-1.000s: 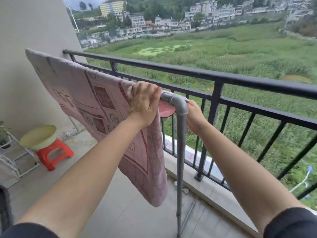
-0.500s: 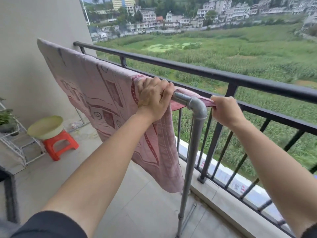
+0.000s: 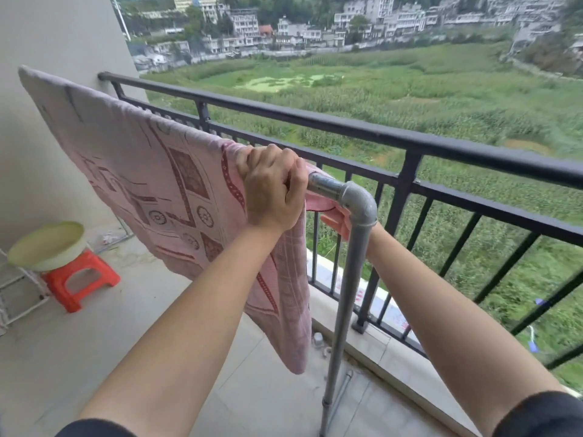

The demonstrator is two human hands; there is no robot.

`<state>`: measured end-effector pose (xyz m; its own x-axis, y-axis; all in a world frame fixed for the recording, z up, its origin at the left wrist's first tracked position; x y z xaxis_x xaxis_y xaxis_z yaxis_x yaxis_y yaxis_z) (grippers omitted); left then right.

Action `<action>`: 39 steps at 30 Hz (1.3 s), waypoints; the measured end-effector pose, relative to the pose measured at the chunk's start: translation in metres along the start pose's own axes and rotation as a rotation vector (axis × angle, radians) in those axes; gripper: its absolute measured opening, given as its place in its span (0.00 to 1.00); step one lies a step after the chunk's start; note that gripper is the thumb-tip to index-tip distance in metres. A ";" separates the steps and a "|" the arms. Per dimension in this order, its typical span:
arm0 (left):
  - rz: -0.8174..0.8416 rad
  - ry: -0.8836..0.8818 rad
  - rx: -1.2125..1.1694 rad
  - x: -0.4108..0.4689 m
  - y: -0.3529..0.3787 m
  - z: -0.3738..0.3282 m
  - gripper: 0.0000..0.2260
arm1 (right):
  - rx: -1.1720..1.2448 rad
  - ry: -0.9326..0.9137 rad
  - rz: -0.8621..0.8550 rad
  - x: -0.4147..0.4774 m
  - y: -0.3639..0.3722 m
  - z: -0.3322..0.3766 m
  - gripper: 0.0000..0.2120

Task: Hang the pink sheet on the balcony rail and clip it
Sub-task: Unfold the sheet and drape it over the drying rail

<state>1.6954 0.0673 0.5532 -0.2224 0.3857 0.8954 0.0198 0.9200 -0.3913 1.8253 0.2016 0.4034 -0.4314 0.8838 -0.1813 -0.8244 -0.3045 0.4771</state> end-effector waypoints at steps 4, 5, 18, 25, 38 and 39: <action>-0.151 0.072 -0.038 0.005 0.002 -0.002 0.20 | -0.209 -0.049 -0.021 -0.002 0.022 0.003 0.13; -0.175 0.077 -0.045 0.004 0.002 -0.002 0.20 | -0.163 -0.021 0.010 -0.013 0.040 0.004 0.13; -0.118 -0.006 -0.044 0.016 0.002 0.010 0.19 | -0.620 -0.490 0.310 0.047 0.043 0.027 0.13; 0.480 -0.586 0.097 0.042 -0.005 0.002 0.14 | -0.934 -0.546 0.508 0.117 0.033 0.026 0.11; 0.815 -1.221 0.303 -0.047 0.161 -0.110 0.38 | -0.914 -0.414 0.636 0.178 0.016 0.061 0.14; 0.739 -1.356 0.228 -0.063 0.171 -0.094 0.42 | -0.942 -0.428 0.656 0.181 0.014 0.054 0.13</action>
<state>1.8040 0.2068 0.4497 -0.9134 0.2669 -0.3073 0.4027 0.4832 -0.7774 1.7551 0.3765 0.4238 -0.8560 0.4572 0.2414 -0.5154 -0.7173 -0.4689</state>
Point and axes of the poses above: each hand's wrist, its own x-axis towards the middle knuckle, its own y-axis out of the palm, z = x × y, the point moved 6 cm from there along x, towards the middle knuckle, and after that the axes turned 12 degrees about x, right-handed, at the moved point
